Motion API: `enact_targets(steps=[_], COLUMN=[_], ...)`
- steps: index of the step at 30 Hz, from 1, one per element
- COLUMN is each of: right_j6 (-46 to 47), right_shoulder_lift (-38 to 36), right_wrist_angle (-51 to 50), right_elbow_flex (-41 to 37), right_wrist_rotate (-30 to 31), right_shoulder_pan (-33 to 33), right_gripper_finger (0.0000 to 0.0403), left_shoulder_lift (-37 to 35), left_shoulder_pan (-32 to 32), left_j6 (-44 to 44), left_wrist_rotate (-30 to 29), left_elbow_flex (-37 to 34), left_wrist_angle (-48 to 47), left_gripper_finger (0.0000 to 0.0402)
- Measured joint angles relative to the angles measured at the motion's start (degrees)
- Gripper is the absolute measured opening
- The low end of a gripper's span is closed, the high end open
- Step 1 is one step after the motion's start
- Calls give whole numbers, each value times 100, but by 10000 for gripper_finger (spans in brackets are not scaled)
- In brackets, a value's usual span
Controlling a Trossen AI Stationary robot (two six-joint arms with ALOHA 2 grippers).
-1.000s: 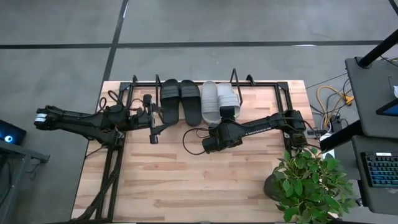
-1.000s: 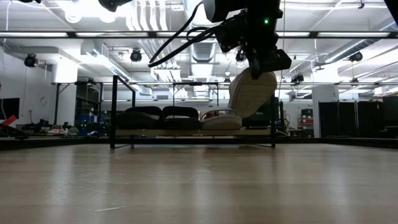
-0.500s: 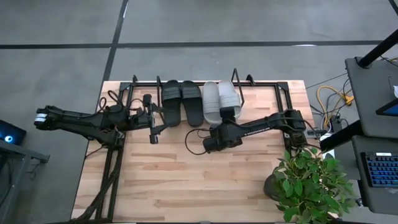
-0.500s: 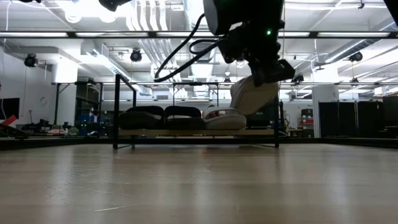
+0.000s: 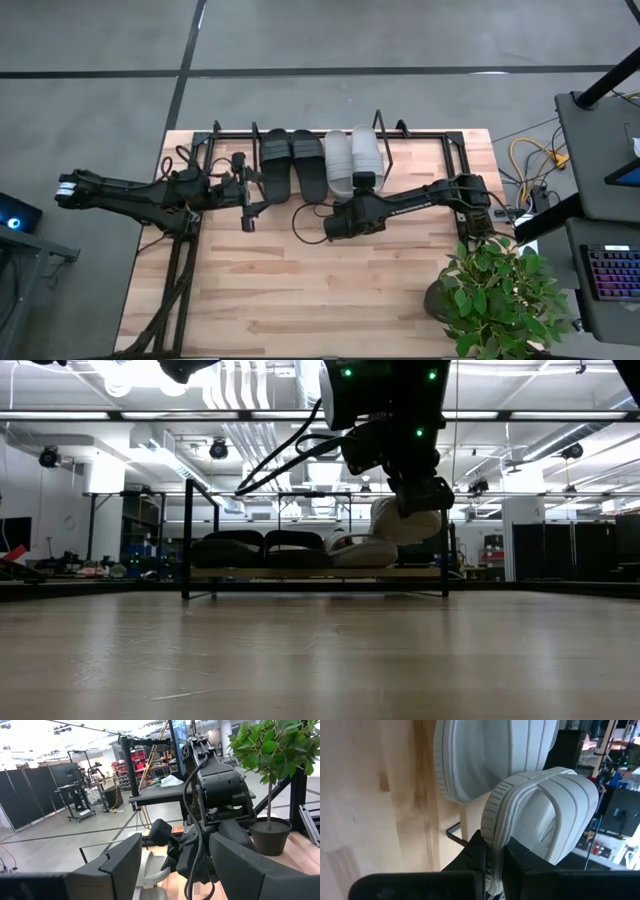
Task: Pick and place slides into the shelf
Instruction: Adjust the right gray slide from the shelf
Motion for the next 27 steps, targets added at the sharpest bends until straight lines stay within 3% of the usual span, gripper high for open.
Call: enact_targets(steps=[13, 27], right_j6=[254, 406], right_shoulder_lift=[-22, -59], right_wrist_angle=[18, -28], right_elbow_flex=[26, 28], right_wrist_rotate=[-11, -13], right_shoulder_pan=[0, -11], right_gripper_finger=[18, 18], left_shoulder_lift=[701, 2680], left_shoulder_pan=[2, 7], left_j6=[7, 11], left_wrist_rotate=[-10, -11], left_elbow_flex=[0, 0], left_wrist_angle=[27, 34], left_gripper_finger=[217, 217])
